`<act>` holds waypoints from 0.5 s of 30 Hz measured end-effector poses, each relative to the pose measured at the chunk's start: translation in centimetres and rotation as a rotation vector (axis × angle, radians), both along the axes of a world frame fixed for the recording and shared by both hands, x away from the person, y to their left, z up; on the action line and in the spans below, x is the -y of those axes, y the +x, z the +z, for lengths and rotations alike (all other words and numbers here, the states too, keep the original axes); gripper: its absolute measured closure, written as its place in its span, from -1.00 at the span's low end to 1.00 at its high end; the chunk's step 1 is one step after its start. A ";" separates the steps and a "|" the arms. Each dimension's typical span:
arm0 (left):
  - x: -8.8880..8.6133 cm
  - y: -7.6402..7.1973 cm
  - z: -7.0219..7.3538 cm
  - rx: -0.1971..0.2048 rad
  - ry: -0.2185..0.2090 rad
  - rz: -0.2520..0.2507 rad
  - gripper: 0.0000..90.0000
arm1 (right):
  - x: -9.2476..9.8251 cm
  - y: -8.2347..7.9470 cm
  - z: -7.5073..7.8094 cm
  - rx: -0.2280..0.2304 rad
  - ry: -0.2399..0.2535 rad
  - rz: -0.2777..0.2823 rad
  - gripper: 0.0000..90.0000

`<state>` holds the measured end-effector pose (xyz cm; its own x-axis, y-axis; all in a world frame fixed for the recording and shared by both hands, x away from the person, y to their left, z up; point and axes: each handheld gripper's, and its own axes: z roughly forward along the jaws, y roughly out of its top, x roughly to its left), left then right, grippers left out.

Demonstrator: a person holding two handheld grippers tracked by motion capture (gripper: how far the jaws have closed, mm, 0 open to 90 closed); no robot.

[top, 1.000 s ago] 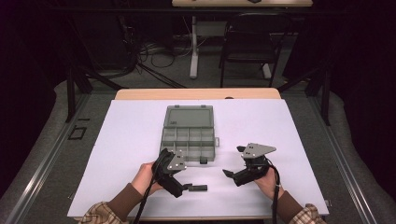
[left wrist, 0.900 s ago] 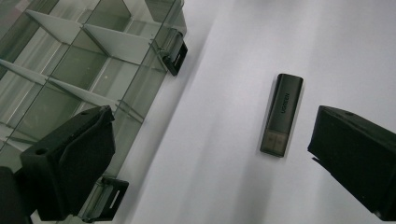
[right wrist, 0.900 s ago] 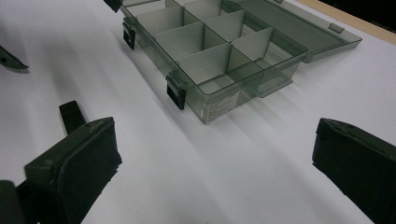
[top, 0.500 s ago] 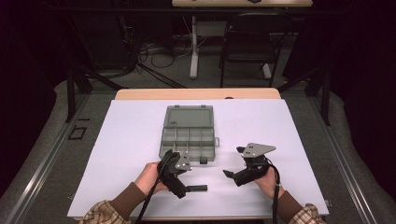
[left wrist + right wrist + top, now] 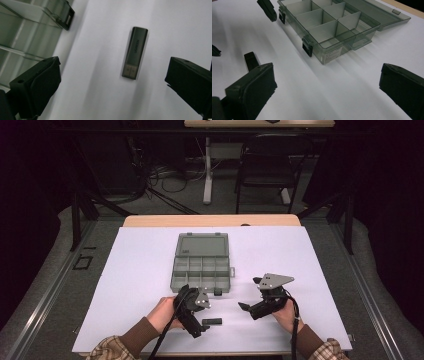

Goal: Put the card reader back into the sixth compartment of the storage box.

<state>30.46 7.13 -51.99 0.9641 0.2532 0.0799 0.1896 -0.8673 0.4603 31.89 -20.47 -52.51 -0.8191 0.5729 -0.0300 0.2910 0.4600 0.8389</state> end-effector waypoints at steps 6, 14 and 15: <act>0.6 -0.6 0.5 0.020 0.031 -0.016 -0.90 | -0.1 0.1 0.0 -0.003 0.006 -0.003 -1.00; 1.1 -0.7 0.4 0.001 0.066 -0.038 -0.73 | 0.0 0.0 -0.1 -0.008 0.000 -0.006 -1.00; 1.0 -0.6 0.4 0.000 0.069 -0.036 -0.67 | 0.0 0.0 0.0 -0.005 0.000 -0.007 -1.00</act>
<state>29.82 6.11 -51.62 0.9724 0.2127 0.0956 0.1582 -0.9030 0.3995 31.91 -20.46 -52.56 -0.8153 0.5785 -0.0256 0.2986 0.4579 0.8374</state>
